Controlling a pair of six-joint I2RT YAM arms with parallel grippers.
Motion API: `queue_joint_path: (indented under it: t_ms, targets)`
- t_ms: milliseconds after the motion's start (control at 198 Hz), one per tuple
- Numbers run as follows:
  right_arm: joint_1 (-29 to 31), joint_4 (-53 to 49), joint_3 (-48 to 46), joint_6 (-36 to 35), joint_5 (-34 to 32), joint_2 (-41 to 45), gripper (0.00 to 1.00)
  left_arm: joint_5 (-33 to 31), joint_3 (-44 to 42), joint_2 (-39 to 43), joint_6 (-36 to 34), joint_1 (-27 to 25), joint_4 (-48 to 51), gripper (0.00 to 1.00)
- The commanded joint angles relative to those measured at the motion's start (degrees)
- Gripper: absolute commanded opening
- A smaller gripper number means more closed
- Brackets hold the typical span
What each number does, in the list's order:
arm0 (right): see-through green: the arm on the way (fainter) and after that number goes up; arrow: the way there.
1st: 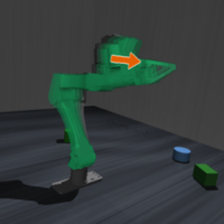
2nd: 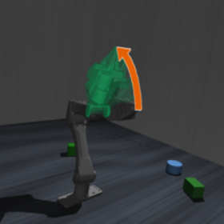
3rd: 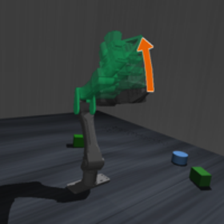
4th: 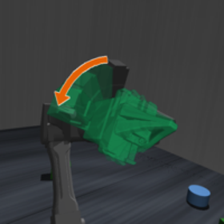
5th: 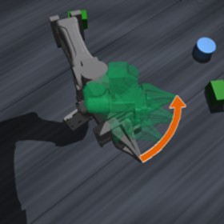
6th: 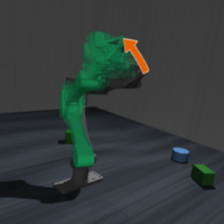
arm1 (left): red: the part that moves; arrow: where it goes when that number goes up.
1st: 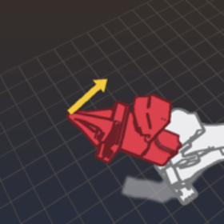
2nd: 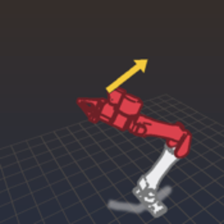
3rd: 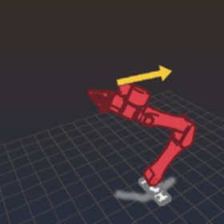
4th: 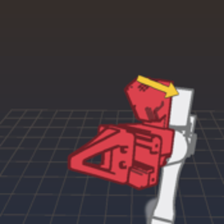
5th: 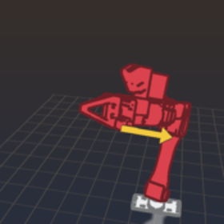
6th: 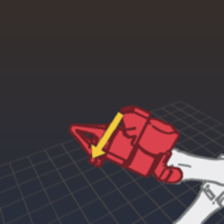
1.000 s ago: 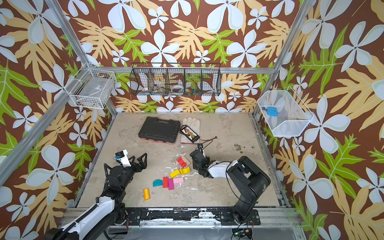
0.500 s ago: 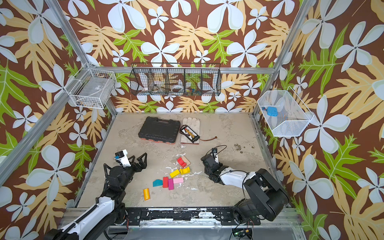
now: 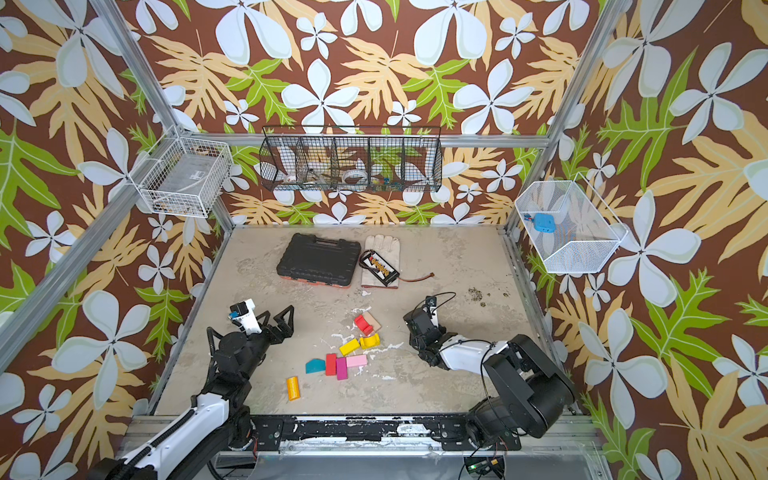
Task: Build the wood block tower
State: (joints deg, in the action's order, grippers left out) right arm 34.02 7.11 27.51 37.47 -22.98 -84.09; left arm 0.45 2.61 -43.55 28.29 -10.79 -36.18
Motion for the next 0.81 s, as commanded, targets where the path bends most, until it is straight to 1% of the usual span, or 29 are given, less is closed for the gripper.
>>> queue_joint_path:
  t_ms: [0, 71, 166, 302, 388, 479, 560, 771, 801]
  targets:
    - [0.0, -2.7, -0.5, 1.1, 2.6, -0.5, 0.12, 0.0, 0.0, 0.0, 0.1, 0.0, -1.0, 1.00]
    - [0.0, -2.7, -0.6, 1.2, 2.5, -0.5, 0.14, 0.0, 0.0, 0.0, 0.1, -0.1, -1.1, 1.00]
    - [0.0, -2.9, -0.6, 1.5, 2.3, -0.3, 0.21, 0.1, 0.0, 0.0, 0.1, -0.1, -1.1, 1.00]
    - [0.0, -3.3, -0.6, 1.6, 2.2, 0.1, 0.29, 0.1, 0.0, 0.0, 0.1, 0.0, -1.1, 1.00]
    - [0.0, -3.4, -0.9, 1.8, 2.0, 0.7, 0.37, 0.1, 0.0, 0.0, 0.1, -0.1, -1.1, 1.00]
    - [0.0, -3.8, -1.0, 2.1, 2.0, 1.3, 0.42, 0.1, 0.0, 0.0, 0.2, -0.1, -1.0, 1.00]
    - [0.0, -4.1, -1.0, 2.2, 1.9, 2.0, 0.44, 0.1, 0.0, 0.0, 0.1, 0.0, -1.1, 1.00]
    - [0.2, -5.2, -1.3, 2.7, 1.0, 4.2, 0.45, 0.1, 0.0, 0.0, 0.2, -0.1, -1.0, 1.00]
    - [0.4, -5.5, -1.2, 2.8, 0.7, 4.6, 0.46, 0.1, 0.0, 0.0, 0.2, -0.1, -1.1, 1.00]
